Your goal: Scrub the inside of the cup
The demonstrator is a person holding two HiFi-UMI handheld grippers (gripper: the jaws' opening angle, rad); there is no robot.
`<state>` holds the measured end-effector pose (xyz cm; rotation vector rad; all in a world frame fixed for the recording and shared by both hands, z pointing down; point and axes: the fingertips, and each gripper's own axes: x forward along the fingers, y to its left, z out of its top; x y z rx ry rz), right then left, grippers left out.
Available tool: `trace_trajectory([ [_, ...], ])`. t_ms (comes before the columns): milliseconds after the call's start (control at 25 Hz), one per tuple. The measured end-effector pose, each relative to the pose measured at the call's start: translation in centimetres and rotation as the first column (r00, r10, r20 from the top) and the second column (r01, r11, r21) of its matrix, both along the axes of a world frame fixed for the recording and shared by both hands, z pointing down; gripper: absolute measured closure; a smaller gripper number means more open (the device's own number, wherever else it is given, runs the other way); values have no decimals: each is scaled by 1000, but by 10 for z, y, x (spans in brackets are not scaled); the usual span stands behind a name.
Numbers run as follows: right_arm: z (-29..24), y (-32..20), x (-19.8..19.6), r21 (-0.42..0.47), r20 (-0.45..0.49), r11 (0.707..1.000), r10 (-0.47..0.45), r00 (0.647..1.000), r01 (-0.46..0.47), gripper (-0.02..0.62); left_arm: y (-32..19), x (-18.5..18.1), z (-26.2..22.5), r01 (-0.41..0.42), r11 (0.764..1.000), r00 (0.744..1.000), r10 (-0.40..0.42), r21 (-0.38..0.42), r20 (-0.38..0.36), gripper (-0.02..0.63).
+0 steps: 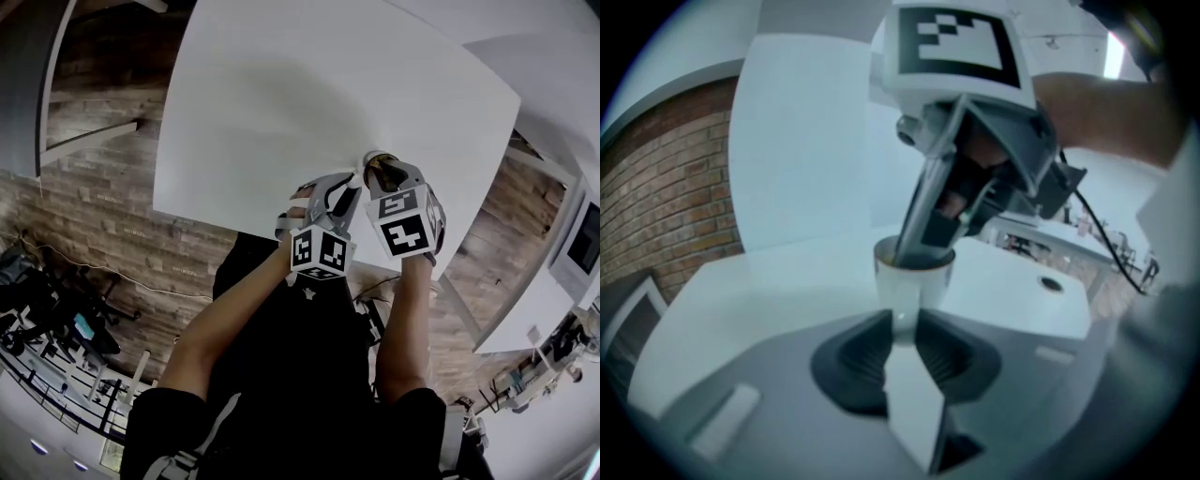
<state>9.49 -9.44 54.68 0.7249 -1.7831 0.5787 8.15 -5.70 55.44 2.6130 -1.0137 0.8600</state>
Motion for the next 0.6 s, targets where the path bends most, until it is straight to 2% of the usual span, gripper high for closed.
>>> trace_trajectory([
  [160, -11, 7, 6, -21, -24, 1000, -14, 1000, 14, 556, 2, 1, 0, 8, 1000, 1000, -8, -15, -2, 531],
  [320, -26, 11, 17, -7, -36, 1000, 1, 999, -2, 556, 4, 4, 1, 1, 1000, 1000, -1, -14, 0, 529],
  [600, -2, 8, 14, -45, -62, 999, -28, 998, 26, 557, 4, 6, 2, -2, 1000, 1000, 2, -1, 10, 530],
])
